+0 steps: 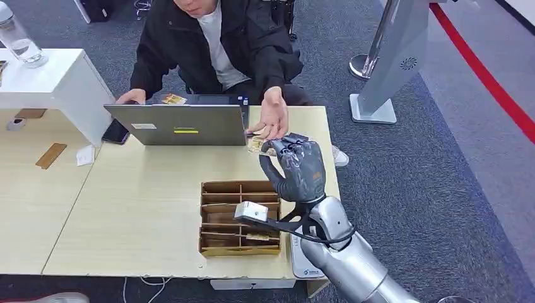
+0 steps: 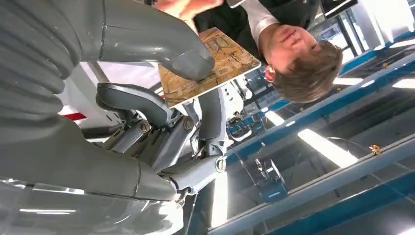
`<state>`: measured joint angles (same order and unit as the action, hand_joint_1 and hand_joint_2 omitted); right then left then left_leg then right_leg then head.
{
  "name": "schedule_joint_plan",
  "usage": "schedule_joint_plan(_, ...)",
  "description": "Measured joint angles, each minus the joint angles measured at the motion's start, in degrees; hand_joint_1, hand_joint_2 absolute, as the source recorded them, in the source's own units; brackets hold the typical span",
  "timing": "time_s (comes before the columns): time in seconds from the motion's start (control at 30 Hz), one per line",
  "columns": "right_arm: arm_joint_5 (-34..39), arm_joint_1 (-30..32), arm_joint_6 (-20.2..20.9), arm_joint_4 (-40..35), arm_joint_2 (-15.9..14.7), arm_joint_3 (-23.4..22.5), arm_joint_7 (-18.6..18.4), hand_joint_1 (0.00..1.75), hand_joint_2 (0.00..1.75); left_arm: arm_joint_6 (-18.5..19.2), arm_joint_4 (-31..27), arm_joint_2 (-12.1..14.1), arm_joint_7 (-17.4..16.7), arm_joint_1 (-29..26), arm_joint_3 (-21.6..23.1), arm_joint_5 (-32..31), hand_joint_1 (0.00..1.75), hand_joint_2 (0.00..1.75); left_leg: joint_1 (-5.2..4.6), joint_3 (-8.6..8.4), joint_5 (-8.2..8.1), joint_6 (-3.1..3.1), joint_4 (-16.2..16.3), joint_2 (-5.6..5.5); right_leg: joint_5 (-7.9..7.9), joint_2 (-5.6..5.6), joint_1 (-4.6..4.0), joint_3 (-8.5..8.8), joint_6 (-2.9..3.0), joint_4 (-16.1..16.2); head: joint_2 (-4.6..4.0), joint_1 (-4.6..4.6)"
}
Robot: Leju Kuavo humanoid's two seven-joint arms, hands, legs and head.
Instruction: Pass the card to the sensor for recognition and then transmit it.
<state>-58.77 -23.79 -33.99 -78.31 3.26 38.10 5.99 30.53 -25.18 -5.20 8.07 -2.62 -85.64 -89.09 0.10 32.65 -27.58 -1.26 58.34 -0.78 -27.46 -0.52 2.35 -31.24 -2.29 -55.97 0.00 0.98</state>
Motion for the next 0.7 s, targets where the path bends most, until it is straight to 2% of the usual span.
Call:
schedule_joint_plan(0.23, -0.59, -1.83, 1.31, 1.25, 0.70, 0.04, -1.09, 1.75, 1.75, -1.44, 1.75, 0.85, -0.04, 0.07, 0.53, 0.00, 0.00, 0.00, 0.01, 0.00, 0.03, 0.05, 0.00, 0.01, 0.01, 0.01, -0.01, 0.00, 0.01, -0.02, 0.00, -0.02)
schedule_joint_plan(0.7, -1.86, -10.12, 7.67, 10.51, 5.64, 1.75, -5.53, 1.75, 1.75, -4.50, 8.02, 4.30, -0.28, 0.89, 3.12, 0.00, 0.00, 0.00, 0.01, 0.00, 0.05, 0.06, 0.00, -0.01, 0.02, 0.00, 0.00, 0.00, 0.02, -0.04, 0.00, -0.02)
